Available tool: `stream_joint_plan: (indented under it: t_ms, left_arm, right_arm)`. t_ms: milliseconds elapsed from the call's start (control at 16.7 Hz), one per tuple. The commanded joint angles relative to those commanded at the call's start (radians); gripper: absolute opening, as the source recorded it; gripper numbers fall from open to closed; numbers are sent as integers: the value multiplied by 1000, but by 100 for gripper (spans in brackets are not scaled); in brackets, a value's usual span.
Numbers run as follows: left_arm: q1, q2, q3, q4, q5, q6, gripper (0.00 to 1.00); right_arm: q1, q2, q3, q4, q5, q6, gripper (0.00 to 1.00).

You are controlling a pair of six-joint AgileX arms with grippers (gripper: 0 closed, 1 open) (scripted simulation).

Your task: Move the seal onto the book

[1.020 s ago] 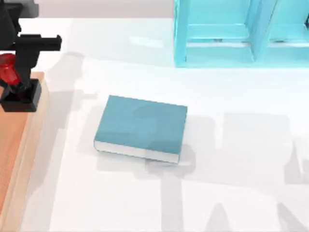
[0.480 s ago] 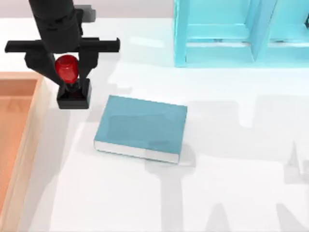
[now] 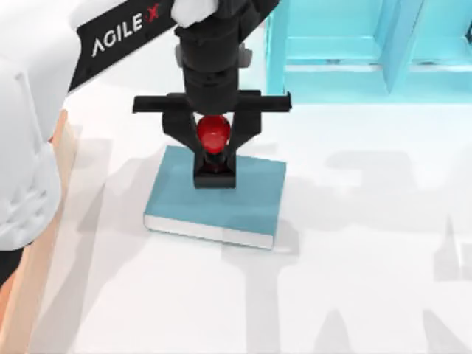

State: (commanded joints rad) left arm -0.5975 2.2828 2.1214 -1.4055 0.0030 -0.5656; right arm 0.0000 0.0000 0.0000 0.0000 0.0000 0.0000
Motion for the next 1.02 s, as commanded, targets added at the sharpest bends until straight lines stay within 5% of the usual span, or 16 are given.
stream_joint_plan:
  t_ms: [720,1020]
  left_arm:
    - [0,2,24,-22,0,0,0]
    - [0,2,24,-22,0,0,38]
  right_arm:
    - [0,0,0,0,0,0,100]
    - [0,0,0,0,0,0,100]
